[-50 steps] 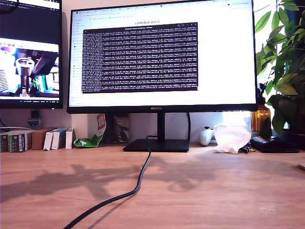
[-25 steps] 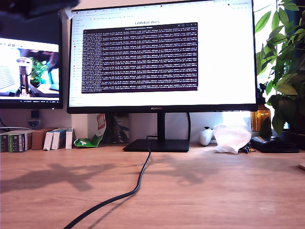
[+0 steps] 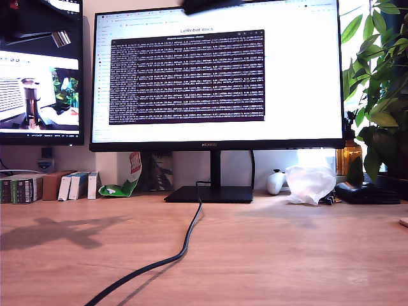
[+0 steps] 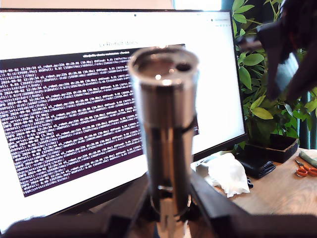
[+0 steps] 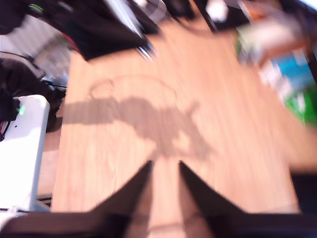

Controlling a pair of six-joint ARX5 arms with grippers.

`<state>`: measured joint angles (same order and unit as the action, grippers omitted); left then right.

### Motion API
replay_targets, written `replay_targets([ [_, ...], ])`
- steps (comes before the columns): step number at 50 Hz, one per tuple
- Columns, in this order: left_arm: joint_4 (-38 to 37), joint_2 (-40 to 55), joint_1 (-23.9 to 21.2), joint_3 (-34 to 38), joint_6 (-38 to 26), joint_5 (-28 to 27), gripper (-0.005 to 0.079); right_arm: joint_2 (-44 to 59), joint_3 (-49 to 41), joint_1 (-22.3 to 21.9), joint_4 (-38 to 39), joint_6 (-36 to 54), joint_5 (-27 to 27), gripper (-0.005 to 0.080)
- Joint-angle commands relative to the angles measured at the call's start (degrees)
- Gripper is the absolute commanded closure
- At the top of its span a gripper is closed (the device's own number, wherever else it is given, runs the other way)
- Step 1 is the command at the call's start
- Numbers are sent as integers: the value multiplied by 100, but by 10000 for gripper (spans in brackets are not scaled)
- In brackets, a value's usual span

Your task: Pick the metallic laser pointer with your right arm, pass it to your left arm, then place it down to the left side of the table

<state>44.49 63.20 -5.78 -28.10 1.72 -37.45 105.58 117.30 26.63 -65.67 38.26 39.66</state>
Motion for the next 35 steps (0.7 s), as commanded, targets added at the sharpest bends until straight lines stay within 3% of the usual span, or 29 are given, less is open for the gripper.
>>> replay_targets([
  [1, 7, 15, 2, -26, -22, -7, 765, 9, 59, -55, -24, -302, 22, 760],
  [17, -4, 15, 4, -26, -22, -4, 765, 9, 59, -393, 205, -1482, -68, 760],
  [29, -192, 15, 4, -26, -24, -2, 765, 9, 57, -621, 470, -2157, -1412, 760],
  [35, -474, 15, 20, -26, -24, 9, 765, 9, 55, -691, 662, -2577, -2367, 760],
])
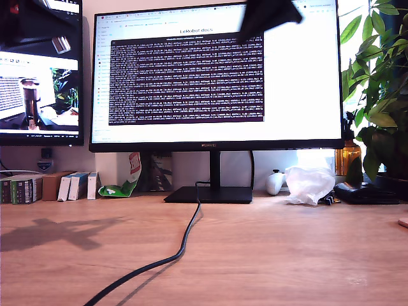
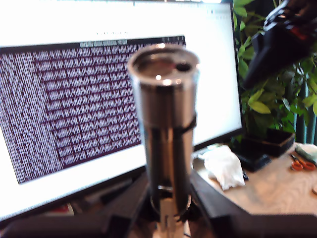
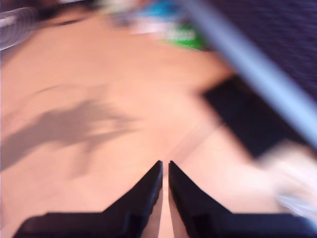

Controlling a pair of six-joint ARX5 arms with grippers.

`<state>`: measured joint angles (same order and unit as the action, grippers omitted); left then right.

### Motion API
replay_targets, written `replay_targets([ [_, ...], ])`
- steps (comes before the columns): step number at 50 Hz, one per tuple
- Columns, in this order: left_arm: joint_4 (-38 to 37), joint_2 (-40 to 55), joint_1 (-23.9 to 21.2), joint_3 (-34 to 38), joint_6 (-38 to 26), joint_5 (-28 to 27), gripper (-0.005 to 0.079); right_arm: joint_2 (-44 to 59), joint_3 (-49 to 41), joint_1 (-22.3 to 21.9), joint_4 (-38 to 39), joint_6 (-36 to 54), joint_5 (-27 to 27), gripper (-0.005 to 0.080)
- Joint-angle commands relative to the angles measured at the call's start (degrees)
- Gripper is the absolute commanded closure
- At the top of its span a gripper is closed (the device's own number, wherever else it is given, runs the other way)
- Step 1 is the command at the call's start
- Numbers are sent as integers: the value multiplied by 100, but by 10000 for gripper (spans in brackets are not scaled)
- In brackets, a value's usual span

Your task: Pick the metallic laser pointer with your right arm, pass it to your left arm, then place it down to the left side of the table

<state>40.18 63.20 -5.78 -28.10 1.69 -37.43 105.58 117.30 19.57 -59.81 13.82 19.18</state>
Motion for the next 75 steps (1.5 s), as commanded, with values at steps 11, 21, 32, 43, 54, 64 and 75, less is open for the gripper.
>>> replay_targets([
  [11, -586, 15, 129, -33, -24, 17, 765, -240, -247, 17, 546, -363, -1331, 760],
  [21, -612, 15, 232, -68, -24, 17, 765, -879, -1095, -48, 1108, -424, -1696, 760],
  [32, -1530, 17, 267, -269, -28, 11, 765, -1974, -2586, -181, 2216, -507, -2162, 760],
  [43, -2216, 20, 269, -490, -262, 42, 765, -3023, -3930, -398, 3093, -479, -2564, 760],
  [54, -2518, 109, 269, -503, -326, 52, 765, -3613, -4874, -1123, 3635, -293, -2549, 760],
  [64, -2813, 448, 267, -505, -321, 70, 765, -4162, -5696, -1703, 4079, -337, -2396, 760],
  [75, -3355, 1182, 264, -697, -321, 70, 765, -5158, -6815, -1864, 4450, -422, -2415, 760],
])
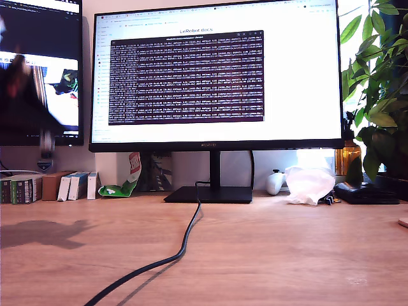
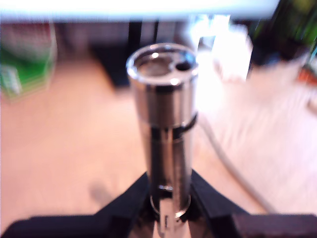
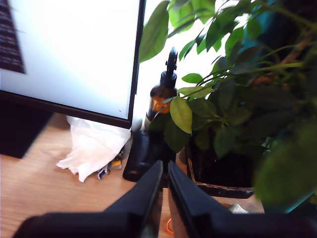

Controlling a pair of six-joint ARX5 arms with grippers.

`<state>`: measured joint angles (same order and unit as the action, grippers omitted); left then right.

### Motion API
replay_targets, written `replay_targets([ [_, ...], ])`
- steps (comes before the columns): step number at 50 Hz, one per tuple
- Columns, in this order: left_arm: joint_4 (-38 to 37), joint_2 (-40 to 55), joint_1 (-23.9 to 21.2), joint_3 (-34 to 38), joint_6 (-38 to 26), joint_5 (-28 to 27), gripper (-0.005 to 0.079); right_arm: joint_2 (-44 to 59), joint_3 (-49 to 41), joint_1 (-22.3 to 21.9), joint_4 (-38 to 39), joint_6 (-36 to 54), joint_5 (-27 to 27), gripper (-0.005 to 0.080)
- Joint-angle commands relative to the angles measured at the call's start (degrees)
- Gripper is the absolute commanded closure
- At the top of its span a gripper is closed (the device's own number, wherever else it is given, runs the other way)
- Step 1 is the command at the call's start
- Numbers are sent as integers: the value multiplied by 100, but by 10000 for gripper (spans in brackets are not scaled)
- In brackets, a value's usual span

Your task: Pick the metallic laser pointer with your right arm, pass it to your left arm, then place it down to the left side of the table

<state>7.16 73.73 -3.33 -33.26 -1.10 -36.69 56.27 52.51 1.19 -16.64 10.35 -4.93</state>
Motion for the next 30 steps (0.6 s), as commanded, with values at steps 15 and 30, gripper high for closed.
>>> replay_targets([
  [15, -1860, 828, 22, -1294, -55, 774, 765, -1539, -1506, -24, 74, -157, -9, 760],
  [30, -4129, 1934, 59, -2964, -190, 920, 765, -1869, -1558, -20, -101, -138, 17, 760],
])
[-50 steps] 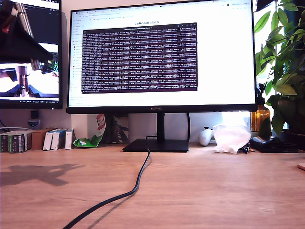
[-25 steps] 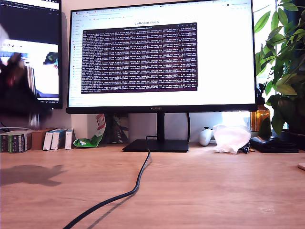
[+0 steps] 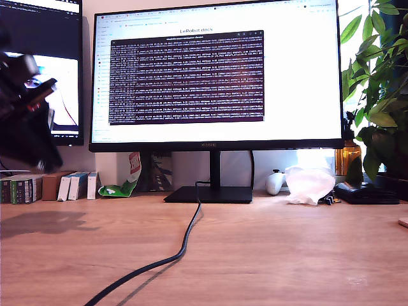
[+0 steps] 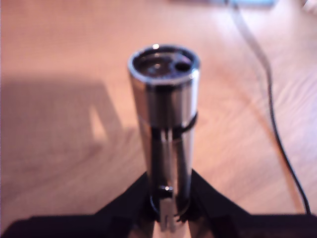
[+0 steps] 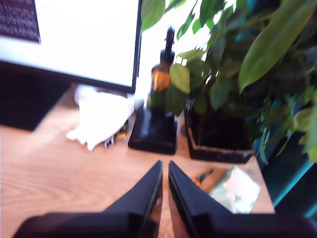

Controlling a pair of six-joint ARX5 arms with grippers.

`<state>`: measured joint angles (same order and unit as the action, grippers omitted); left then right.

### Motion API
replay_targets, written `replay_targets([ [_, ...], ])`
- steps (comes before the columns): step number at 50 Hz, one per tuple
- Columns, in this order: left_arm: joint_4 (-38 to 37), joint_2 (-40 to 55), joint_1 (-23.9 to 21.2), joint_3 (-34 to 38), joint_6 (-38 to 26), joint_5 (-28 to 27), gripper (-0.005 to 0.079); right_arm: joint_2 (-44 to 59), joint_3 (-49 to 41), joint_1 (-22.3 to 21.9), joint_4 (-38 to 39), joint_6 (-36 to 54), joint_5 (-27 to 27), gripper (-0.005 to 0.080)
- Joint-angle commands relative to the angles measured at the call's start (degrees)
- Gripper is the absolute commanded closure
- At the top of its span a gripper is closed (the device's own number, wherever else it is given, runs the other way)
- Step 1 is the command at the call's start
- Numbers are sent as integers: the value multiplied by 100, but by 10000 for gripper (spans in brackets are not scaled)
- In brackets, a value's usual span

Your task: Pick the metallic laser pointer with your right arm, pass it to your left arm, then place it down to the left side of the table

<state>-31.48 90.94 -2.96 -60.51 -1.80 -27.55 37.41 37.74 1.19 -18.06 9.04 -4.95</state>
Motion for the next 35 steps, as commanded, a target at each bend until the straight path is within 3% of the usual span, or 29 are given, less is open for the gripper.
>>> replay_targets([
  [1, -407, 295, 24, -352, -120, 24, 765, 17, -81, -20, 42, -7, 28, 760],
  [20, -2780, 1766, 39, -2118, -391, 341, 765, 17, -81, -15, 61, -4, 203, 760],
  [35, -3442, 2428, 39, -2387, -463, 564, 765, 17, -79, -9, 68, -4, 380, 760],
])
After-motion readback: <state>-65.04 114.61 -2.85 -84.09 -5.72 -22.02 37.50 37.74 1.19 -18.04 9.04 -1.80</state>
